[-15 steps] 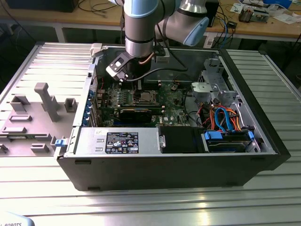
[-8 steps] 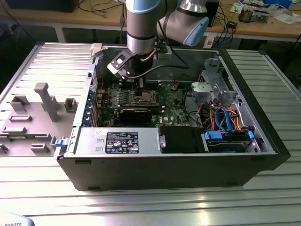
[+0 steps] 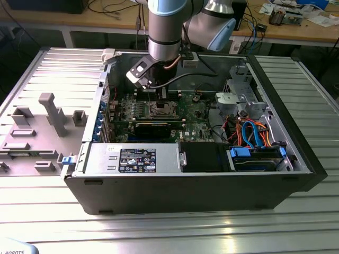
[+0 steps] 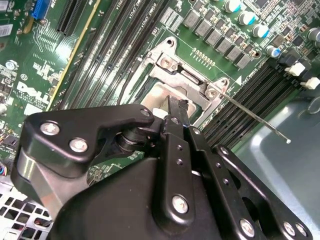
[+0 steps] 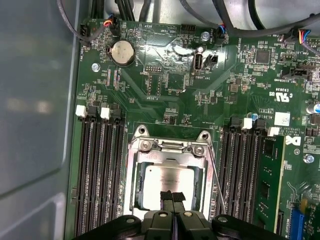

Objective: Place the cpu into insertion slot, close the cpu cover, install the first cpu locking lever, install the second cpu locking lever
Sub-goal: 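Close the cpu cover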

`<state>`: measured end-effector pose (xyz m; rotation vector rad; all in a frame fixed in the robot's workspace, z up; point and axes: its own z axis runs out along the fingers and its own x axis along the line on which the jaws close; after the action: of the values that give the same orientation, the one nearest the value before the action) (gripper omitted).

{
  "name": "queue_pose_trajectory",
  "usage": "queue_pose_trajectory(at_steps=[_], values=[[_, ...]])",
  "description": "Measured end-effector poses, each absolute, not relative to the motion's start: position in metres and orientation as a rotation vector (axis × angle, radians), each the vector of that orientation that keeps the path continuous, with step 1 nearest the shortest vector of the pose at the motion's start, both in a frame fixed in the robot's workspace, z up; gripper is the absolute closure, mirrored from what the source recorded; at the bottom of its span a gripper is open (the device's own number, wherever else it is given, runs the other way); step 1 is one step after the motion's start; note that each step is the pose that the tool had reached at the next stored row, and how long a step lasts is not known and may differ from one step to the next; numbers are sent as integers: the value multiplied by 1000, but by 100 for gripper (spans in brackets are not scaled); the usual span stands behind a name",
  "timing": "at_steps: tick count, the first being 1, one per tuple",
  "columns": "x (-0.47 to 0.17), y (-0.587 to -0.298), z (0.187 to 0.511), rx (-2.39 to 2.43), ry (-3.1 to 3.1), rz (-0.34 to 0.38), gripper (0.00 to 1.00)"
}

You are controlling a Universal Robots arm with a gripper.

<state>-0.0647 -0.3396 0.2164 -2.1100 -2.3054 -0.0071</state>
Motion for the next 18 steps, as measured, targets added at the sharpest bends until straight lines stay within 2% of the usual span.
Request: queue_pose_trajectory(at_steps=[18], values=[[-61,-340,216,-2110,-2306,-7,89]])
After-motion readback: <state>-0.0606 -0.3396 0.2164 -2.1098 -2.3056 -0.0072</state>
